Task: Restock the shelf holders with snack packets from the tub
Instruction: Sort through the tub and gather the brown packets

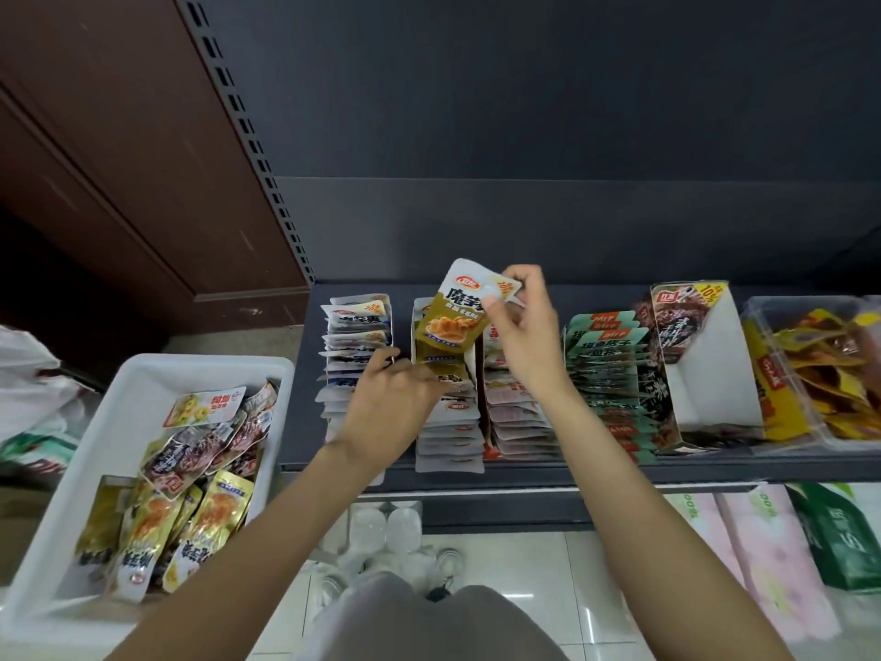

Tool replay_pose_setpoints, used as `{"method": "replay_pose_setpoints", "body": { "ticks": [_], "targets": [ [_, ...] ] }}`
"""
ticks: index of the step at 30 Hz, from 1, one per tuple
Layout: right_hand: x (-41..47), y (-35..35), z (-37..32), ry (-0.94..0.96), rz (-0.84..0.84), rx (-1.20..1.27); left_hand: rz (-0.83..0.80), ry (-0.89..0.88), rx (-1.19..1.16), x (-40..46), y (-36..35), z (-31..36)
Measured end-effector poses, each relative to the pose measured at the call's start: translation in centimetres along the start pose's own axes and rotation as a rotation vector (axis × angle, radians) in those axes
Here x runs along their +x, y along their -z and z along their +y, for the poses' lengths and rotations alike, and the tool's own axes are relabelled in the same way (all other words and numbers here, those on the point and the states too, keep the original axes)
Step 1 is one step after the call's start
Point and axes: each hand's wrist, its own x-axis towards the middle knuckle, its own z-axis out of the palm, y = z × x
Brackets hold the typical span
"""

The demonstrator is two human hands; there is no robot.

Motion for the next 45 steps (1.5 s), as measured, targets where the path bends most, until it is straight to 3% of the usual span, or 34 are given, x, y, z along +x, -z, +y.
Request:
{"method": "replay_pose_setpoints", "body": {
  "ticks": [11, 17, 22, 25, 30, 32, 34, 36, 39, 45],
  "targets": [
    [1.8, -0.6, 1.5, 0.038, -0.064, -0.185, 0.093, 0.054, -0.063, -0.7, 0.1, -1.2],
    [1.2, -1.1, 2.1, 0.235, -0.378, -0.798, 0.151, 0.031, -0.117, -0.6, 0.0, -1.6],
    [0.7, -0.7, 0.7, 0.228, -0.645, -0.984, 0.136, 0.044, -0.170, -0.8, -0.3, -2.0],
    [-0.1, 0.6, -0.9, 0.148, -0.682, -0.855, 0.189, 0.061, -0.265, -1.7, 0.4, -2.0],
    [-3.9, -0.1, -5.0, 0.210, -0.296, -0.415, 0.492, 0.269, -0.454, -6.7, 2.0, -4.4],
    [-5.6, -3.4, -6.6, 0.233, -0.311, -0.273, 0.582, 0.416, -0.482, -10.0, 1.9, -6.3],
    [-7.3, -8.0, -7.3, 0.274, -0.435, -0.231, 0.633, 0.601, -0.495, -13.9, 0.8, -8.7],
    [-8.8, -13.4, -7.2, 0.312, -0.594, -0.272, 0.577, 0.798, -0.509, -18.3, -1.1, -11.8],
    [-10.8, -21.7, -5.2, 0.284, -0.827, -0.450, 0.259, 1.030, -0.502, -24.6, -4.8, -17.0],
    [-13.2, -33.9, 2.7, 0.223, -1.192, -0.850, -0.342, 1.100, -0.450, -30.8, -10.9, -24.0]
  ]
}}
